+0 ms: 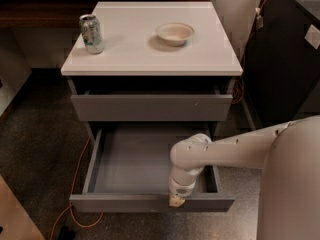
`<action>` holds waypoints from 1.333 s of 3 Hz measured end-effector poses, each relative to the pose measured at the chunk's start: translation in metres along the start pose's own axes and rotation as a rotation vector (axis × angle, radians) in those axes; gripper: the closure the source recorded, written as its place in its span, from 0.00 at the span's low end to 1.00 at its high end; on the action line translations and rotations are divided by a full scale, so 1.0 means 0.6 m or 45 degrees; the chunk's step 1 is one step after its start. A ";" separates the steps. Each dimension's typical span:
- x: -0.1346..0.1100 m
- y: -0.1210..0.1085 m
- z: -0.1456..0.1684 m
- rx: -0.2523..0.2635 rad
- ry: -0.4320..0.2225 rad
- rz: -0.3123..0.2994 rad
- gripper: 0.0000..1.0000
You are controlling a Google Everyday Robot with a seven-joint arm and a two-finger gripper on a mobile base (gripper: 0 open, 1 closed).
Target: Close middle drawer
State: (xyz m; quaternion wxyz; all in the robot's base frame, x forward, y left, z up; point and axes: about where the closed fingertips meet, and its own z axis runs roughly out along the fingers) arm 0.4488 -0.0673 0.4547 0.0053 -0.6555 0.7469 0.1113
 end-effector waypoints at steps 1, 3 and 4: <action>-0.002 0.002 -0.009 0.000 0.001 0.000 1.00; -0.014 0.010 0.032 0.048 0.010 -0.014 1.00; -0.018 0.008 0.046 0.075 0.001 -0.012 1.00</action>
Offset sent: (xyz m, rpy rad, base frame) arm -0.0104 0.0198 -0.0248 -0.0206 -0.0487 0.0140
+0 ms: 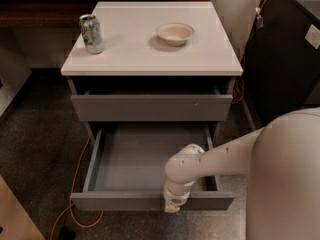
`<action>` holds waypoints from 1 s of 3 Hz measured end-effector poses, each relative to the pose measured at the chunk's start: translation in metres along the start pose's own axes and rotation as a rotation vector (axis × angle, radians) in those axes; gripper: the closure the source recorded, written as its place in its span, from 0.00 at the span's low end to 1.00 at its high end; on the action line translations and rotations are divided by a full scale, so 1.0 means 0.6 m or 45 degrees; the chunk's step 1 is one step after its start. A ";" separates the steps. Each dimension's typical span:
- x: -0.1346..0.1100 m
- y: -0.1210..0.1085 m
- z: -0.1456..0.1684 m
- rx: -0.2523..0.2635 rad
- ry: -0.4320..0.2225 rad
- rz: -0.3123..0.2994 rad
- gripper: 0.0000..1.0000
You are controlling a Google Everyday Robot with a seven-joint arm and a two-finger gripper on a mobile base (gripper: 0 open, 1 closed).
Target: Close middle drawer
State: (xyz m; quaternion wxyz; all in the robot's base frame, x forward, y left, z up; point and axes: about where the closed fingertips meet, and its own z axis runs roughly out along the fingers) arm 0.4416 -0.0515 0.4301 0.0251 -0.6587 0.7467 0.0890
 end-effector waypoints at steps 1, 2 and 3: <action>-0.004 -0.013 0.006 0.041 -0.018 0.002 1.00; -0.004 -0.038 0.006 0.072 -0.035 0.012 1.00; -0.004 -0.077 -0.003 0.108 -0.066 0.026 1.00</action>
Offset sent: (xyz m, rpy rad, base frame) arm 0.0506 -0.0015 -0.0041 0.0372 -0.1036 -0.0431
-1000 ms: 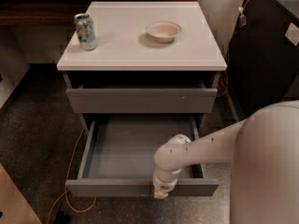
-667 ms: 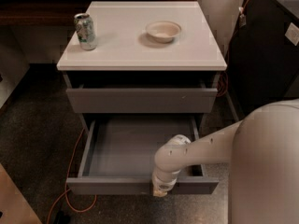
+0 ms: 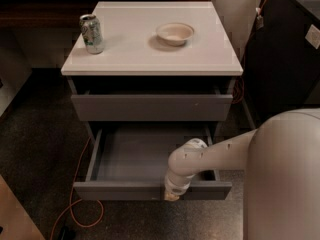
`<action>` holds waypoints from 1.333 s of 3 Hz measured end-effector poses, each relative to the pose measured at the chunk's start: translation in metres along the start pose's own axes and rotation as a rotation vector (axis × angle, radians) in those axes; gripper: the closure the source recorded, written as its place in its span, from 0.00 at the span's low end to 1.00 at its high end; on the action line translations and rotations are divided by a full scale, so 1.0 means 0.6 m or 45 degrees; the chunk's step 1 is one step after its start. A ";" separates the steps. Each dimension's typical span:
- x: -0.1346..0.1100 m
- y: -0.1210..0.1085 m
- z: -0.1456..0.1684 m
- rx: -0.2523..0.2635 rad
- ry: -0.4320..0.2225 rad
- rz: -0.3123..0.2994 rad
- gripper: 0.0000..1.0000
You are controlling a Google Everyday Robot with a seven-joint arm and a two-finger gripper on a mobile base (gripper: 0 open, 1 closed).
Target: Close middle drawer
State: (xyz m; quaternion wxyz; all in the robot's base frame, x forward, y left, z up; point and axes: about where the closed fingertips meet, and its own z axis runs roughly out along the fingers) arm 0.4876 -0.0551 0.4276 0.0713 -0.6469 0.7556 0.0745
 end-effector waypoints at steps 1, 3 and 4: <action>0.000 0.000 0.000 0.000 0.000 0.000 1.00; 0.016 -0.060 -0.009 0.052 -0.056 0.031 1.00; 0.027 -0.092 -0.013 0.075 -0.092 0.052 1.00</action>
Offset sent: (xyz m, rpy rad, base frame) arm 0.1005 -0.0431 0.0132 0.1030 -0.1180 -0.0893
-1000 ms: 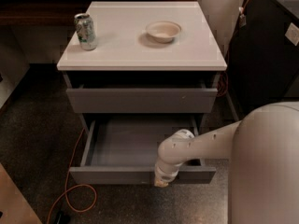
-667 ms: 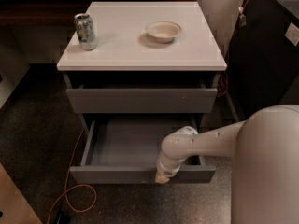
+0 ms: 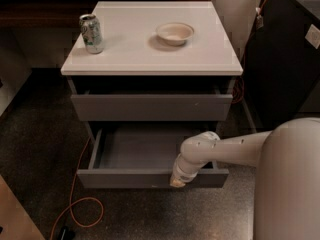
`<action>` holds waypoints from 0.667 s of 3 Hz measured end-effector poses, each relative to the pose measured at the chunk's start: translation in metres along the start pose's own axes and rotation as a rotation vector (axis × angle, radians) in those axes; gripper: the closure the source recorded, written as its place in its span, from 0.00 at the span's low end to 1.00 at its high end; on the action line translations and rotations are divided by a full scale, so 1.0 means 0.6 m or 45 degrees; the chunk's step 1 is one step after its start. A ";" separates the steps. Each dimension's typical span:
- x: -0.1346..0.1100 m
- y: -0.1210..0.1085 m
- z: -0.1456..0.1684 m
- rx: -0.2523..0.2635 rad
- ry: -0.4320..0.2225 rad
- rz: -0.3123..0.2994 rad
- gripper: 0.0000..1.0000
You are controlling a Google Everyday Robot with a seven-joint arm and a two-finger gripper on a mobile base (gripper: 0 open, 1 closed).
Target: Close middle drawer
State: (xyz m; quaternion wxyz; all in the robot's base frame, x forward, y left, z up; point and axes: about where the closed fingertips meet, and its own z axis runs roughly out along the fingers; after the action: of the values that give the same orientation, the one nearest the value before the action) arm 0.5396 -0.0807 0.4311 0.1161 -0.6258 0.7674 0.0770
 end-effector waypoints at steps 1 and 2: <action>0.011 -0.039 -0.003 0.028 -0.046 0.022 1.00; 0.017 -0.072 -0.003 0.048 -0.085 0.036 1.00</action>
Offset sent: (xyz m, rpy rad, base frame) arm 0.1228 -0.0518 0.0049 0.1764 -0.1266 -0.0970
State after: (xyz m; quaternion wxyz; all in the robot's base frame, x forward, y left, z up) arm 0.5799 -0.0995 0.4315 0.1524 -0.6097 0.7732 0.0848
